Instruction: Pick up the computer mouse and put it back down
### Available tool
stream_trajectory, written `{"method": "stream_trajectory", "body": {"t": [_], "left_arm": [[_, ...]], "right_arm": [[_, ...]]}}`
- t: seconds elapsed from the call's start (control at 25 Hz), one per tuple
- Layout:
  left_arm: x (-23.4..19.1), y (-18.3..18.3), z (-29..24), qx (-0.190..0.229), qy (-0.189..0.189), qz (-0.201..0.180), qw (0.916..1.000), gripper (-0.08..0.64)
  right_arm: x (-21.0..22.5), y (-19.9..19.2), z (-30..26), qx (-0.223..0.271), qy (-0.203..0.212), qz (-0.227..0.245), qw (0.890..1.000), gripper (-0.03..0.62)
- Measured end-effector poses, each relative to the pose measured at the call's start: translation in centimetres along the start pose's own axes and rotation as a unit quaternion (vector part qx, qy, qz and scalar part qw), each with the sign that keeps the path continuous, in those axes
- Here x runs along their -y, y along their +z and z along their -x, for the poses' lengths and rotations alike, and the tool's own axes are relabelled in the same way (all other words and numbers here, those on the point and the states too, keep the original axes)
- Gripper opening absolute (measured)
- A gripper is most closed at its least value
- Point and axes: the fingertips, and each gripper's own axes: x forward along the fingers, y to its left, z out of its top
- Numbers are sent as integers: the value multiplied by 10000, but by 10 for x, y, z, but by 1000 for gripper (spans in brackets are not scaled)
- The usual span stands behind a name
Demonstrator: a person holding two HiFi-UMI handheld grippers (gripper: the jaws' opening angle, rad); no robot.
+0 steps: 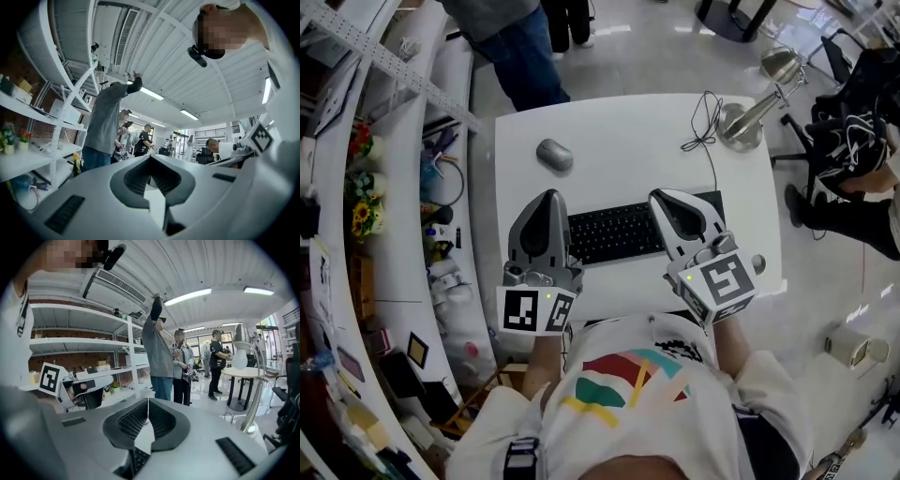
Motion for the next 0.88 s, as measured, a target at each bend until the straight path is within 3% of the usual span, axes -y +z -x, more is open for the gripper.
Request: {"method": "stream_trajectory", "body": {"t": [0.24,0.36,0.4,0.44,0.48,0.6,0.88], "left_arm": [[-20,-12,-14,-78,376,-2,9993,46],[-33,-17,-13,-104,541,71,9985,46],[-38,-19,-14,-117,590,71,9982,46],[-44,-22,-14,-137,638,60,9979,46],[-50,-26,-15,-165,685,41,9975,46],[-70,-43,-15,-314,850,67,9959,46],[-128,-77,-2,-534,1369,486,9879,46]], "right_arm": [[12,-7,-34,-216,364,93,9991,14],[11,-8,-61,-349,677,-466,9960,15],[12,-8,-74,-368,766,-729,9937,54],[13,-12,-90,-412,832,-915,9915,181],[15,-18,-109,-491,859,-986,9902,260],[14,-48,-173,-901,826,-796,9893,336],[-29,-102,-284,-1933,1264,162,9728,345]]}}
